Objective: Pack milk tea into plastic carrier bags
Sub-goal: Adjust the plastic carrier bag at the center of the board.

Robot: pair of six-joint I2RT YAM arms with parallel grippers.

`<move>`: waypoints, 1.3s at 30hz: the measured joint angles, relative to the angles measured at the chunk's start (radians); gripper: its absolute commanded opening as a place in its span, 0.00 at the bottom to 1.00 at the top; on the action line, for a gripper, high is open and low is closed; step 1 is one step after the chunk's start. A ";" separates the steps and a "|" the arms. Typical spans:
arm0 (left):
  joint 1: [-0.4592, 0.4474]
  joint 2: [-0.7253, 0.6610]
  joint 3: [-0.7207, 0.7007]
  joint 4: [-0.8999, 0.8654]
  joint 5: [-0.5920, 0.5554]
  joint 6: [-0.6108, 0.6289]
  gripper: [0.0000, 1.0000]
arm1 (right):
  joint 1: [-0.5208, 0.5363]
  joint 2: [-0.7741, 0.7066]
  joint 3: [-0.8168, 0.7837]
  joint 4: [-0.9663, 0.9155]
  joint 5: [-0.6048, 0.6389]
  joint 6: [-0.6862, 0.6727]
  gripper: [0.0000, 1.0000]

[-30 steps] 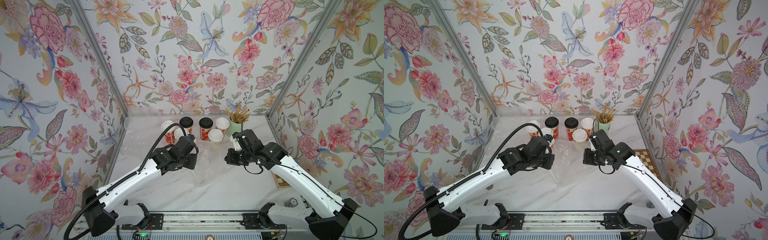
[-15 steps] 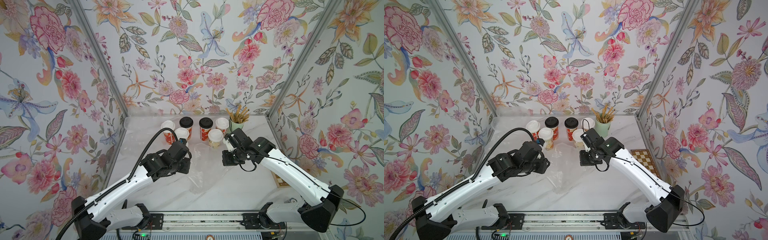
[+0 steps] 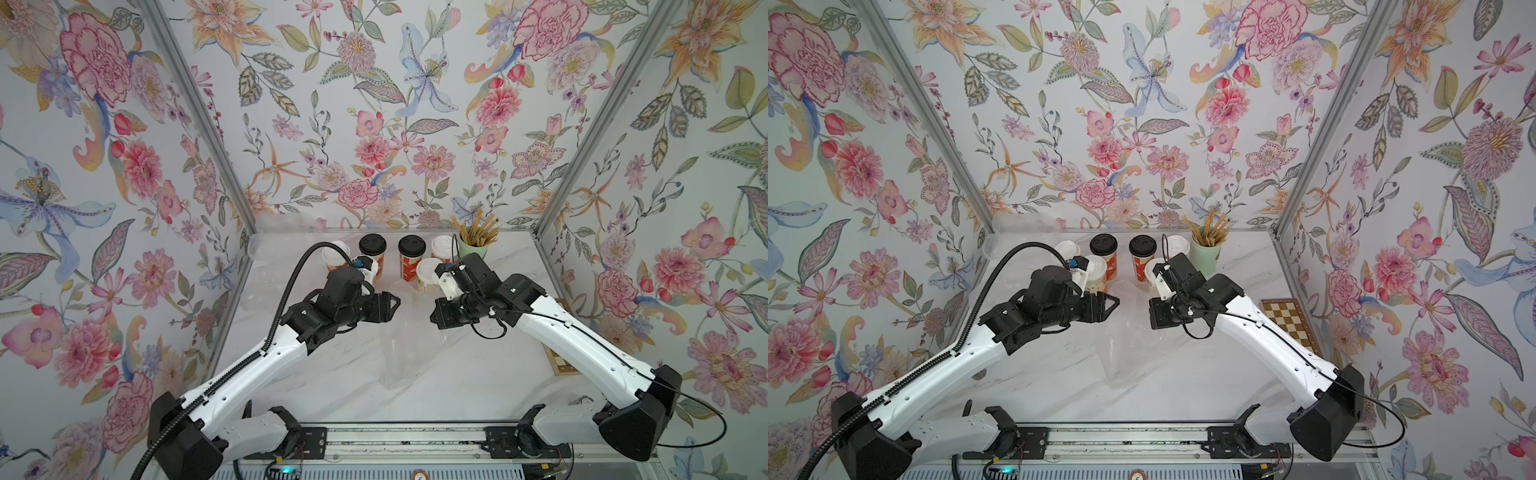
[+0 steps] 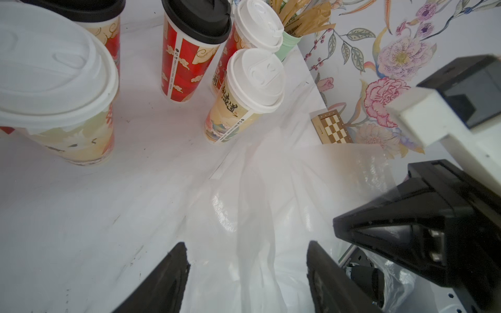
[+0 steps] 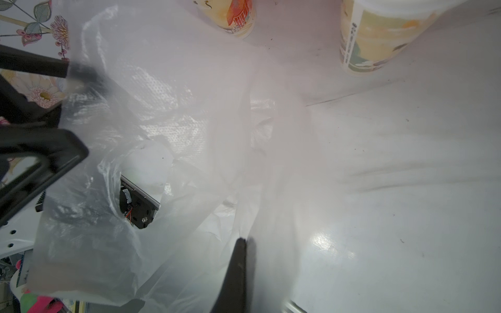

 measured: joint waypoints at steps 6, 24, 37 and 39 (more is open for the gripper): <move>0.005 0.067 0.020 0.023 0.044 0.048 0.28 | 0.000 0.004 0.000 0.006 -0.002 -0.004 0.00; 0.005 0.001 -0.003 -0.006 -0.001 0.067 0.11 | -0.018 0.004 0.073 0.008 0.027 0.016 0.48; 0.005 0.006 -0.005 0.049 0.003 0.056 0.11 | -0.100 0.098 0.291 0.009 0.167 -0.020 0.70; 0.005 0.008 -0.005 0.050 0.003 0.055 0.11 | -0.114 0.131 0.321 0.010 0.202 -0.033 0.74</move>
